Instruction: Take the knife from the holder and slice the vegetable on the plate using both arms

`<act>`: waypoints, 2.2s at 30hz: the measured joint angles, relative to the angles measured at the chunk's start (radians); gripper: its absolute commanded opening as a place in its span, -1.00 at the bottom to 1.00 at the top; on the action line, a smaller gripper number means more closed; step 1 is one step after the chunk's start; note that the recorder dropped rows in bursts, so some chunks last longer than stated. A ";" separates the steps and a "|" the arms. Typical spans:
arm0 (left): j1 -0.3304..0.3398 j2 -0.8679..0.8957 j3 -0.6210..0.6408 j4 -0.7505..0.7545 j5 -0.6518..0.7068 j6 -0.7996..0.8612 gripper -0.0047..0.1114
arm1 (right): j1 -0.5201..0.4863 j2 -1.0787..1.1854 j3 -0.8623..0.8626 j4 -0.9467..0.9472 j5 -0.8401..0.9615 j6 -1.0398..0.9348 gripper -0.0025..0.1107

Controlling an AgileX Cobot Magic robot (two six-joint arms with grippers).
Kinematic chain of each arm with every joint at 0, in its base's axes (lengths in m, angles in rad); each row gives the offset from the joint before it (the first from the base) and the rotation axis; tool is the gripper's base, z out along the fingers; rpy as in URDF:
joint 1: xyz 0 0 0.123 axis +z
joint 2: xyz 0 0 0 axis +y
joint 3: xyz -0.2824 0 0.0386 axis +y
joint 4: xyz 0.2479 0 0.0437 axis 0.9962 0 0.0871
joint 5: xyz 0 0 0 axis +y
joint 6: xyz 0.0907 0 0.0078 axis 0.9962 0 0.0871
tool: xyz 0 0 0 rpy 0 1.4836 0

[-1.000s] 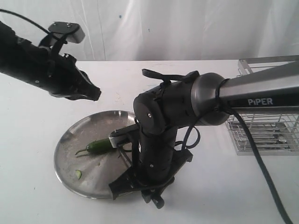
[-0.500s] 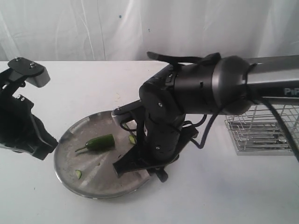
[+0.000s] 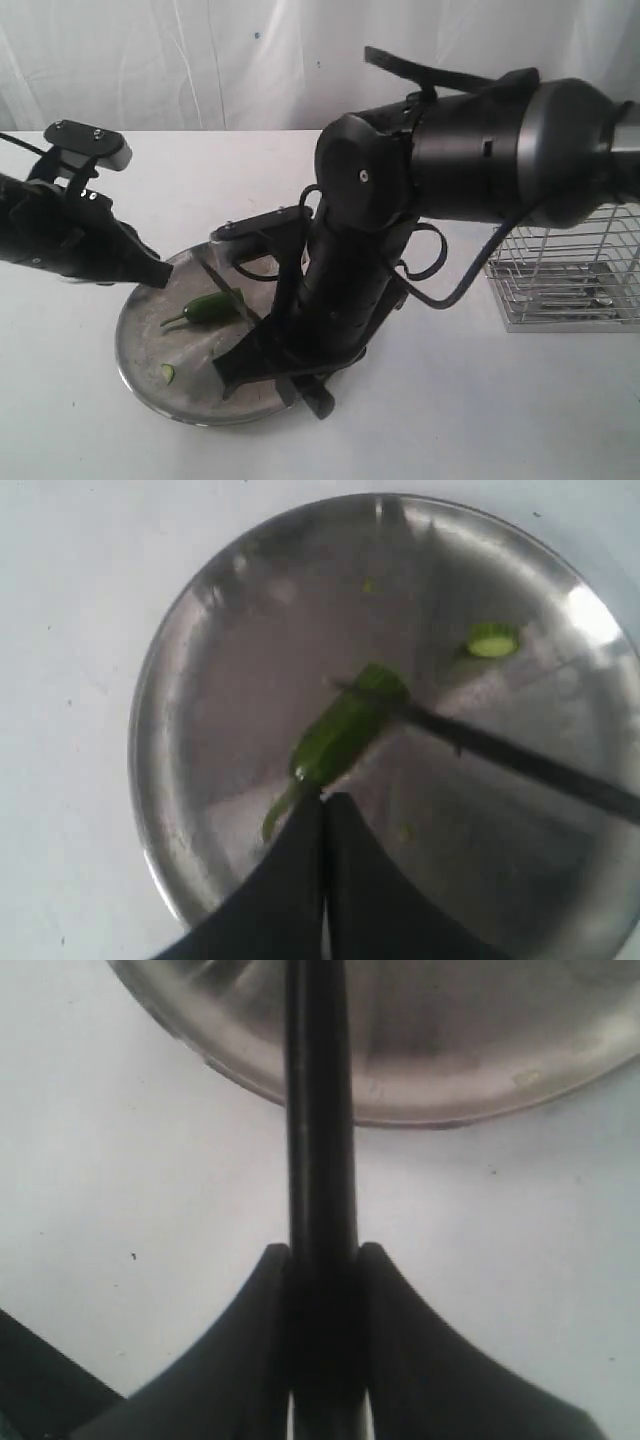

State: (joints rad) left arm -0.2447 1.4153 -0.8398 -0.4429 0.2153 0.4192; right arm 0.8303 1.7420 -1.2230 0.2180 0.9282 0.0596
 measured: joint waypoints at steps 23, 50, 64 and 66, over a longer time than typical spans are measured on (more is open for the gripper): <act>0.000 0.264 -0.186 -0.118 -0.017 0.107 -0.92 | 0.014 0.166 0.000 0.012 -0.169 0.229 -0.96; 0.000 0.298 -0.231 -0.241 0.055 0.187 -0.92 | 0.027 0.193 0.000 -0.020 -0.238 0.288 -0.96; 0.000 0.352 -0.231 -0.564 0.029 0.254 -0.92 | 0.027 0.193 0.000 -0.020 -0.242 0.290 -0.96; 0.000 0.371 -0.231 -0.647 0.045 0.334 -0.92 | 0.027 0.193 0.000 -0.020 -0.242 0.290 -0.96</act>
State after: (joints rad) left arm -0.2447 1.7861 -1.0709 -1.0901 0.2606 0.7529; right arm 0.8571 1.9353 -1.2230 0.1978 0.6866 0.3494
